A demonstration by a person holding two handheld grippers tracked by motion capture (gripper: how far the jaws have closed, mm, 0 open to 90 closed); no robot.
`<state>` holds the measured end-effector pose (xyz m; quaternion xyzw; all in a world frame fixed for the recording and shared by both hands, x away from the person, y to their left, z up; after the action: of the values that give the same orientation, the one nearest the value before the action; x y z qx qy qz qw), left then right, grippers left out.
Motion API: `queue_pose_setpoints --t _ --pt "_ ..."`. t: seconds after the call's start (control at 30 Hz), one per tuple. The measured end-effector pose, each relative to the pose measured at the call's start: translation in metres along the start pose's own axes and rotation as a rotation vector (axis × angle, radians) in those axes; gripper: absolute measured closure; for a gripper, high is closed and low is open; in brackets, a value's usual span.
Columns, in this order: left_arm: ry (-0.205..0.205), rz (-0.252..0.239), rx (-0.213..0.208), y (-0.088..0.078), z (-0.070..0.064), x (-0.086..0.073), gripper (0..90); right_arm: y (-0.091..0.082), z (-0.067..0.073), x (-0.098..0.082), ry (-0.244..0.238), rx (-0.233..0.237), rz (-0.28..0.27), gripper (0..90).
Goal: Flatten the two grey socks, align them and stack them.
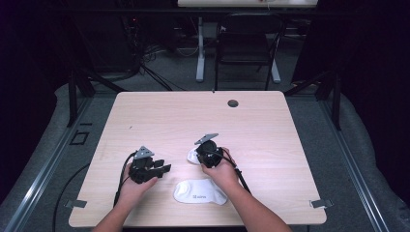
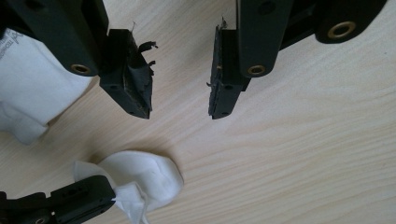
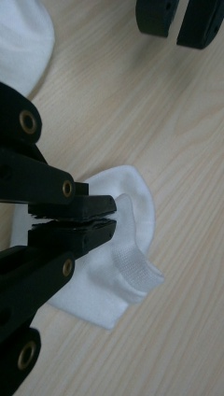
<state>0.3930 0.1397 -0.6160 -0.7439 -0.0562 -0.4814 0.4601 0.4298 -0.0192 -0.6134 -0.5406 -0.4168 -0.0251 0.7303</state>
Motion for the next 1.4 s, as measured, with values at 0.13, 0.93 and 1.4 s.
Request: queue_pose_setpoints --t 0.13,0.93,1.4 --pt "-0.005 -0.007 0.003 0.001 0.0 0.002 59.6 -0.002 0.009 0.0 -0.006 0.02 -0.014 87.0" --pt "0.02 0.05 0.011 0.035 -0.008 0.003 64.1 -0.002 0.043 -0.001 -0.005 0.118 -0.031 87.0" --pt "0.086 0.088 0.042 0.041 -0.007 -0.002 82.9 -0.007 0.048 0.001 -0.008 0.142 -0.054 87.0"
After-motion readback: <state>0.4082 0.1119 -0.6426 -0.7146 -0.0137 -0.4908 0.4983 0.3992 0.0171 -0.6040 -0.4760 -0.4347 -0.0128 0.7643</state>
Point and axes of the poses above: each handheld gripper's, and its own axes: y roughly forward along the jaws, x roughly out of its top, z roughly to its left, the point moved 9 cm from there along y, roughly forward along the jaws, and after that the axes turned 6 degrees about y, right-handed, at the moved point
